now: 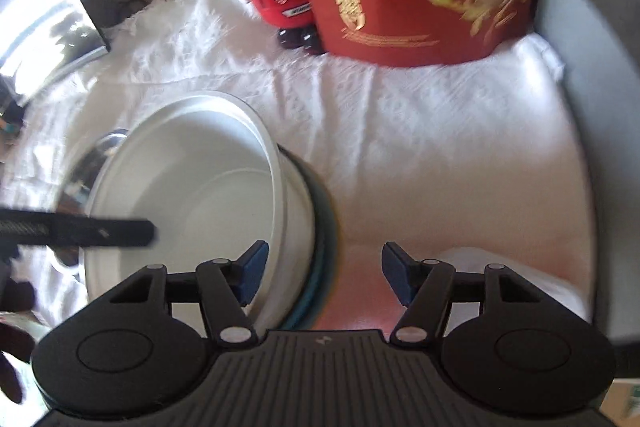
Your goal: Organize plates and bowls
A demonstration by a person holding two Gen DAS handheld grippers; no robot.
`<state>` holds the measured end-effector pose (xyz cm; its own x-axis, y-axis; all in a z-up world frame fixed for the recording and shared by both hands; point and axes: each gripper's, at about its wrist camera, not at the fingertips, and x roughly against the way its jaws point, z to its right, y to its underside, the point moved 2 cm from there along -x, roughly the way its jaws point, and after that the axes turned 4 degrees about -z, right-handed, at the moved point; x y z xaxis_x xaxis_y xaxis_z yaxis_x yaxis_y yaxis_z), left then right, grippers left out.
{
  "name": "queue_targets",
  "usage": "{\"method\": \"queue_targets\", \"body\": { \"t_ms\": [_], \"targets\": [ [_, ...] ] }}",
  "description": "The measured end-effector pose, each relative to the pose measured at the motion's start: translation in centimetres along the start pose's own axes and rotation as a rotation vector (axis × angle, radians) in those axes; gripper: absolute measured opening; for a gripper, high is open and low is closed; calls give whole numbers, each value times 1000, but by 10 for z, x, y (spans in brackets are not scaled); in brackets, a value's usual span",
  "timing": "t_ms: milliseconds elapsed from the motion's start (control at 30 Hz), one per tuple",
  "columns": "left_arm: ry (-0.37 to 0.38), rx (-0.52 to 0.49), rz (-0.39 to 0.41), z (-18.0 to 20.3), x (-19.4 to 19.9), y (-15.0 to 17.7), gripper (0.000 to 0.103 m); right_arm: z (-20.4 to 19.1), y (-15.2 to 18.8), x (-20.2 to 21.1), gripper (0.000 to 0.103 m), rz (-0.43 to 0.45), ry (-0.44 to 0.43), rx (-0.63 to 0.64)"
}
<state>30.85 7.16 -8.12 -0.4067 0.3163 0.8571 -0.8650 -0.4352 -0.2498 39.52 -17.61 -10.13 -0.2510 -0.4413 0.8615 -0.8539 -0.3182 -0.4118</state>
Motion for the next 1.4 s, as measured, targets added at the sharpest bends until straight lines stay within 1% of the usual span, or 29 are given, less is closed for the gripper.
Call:
{"method": "queue_targets", "body": {
  "t_ms": [100,167,200,233,300,367,467,567,667,767,867,967,1000,1067,1133,1267,1400],
  "targets": [
    [27,5,-28,5,-4,2,42,4,-9,-17,64,-61,-64,-29],
    [18,0,-33,8,-8,2,45,6,-12,-29,64,-112,-113,-64],
    [14,-9,-33,10,-10,2,48,7,-12,-34,64,-133,-143,-84],
    [13,-16,-29,12,-12,2,53,10,-12,-36,64,-142,-172,-107],
    [11,-26,-25,16,-13,1,57,12,-10,-38,64,-164,-229,-135],
    [2,-34,-30,17,-14,1,56,12,-7,-39,65,-176,-266,-158],
    [-3,-45,-36,16,-11,0,56,8,-3,-36,66,-170,-250,-163],
    [-18,-60,-63,11,-8,-2,56,-2,1,-33,68,-169,-228,-155],
    [-49,-84,-59,5,0,-2,56,-14,5,-32,70,-202,-222,-157],
    [-59,-93,-66,-3,6,0,56,-27,9,-37,69,-229,-240,-150],
    [-53,-115,-82,-5,7,5,56,-41,16,-40,69,-226,-228,-109],
    [-45,-131,-79,-4,9,5,56,-51,18,-40,69,-199,-175,-65],
    [-42,-134,-80,-4,9,5,56,-52,19,-40,71,-191,-170,-71],
    [-38,-132,-83,-5,9,5,56,-52,20,-41,77,-186,-176,-95],
    [-29,-132,-86,-6,9,5,56,-51,21,-43,77,-186,-185,-121],
    [-26,-146,-90,-6,9,4,56,-51,20,-44,77,-185,-187,-121],
    [-11,-143,-96,-8,10,4,55,-43,21,-46,77,-196,-244,-163]
  ]
}}
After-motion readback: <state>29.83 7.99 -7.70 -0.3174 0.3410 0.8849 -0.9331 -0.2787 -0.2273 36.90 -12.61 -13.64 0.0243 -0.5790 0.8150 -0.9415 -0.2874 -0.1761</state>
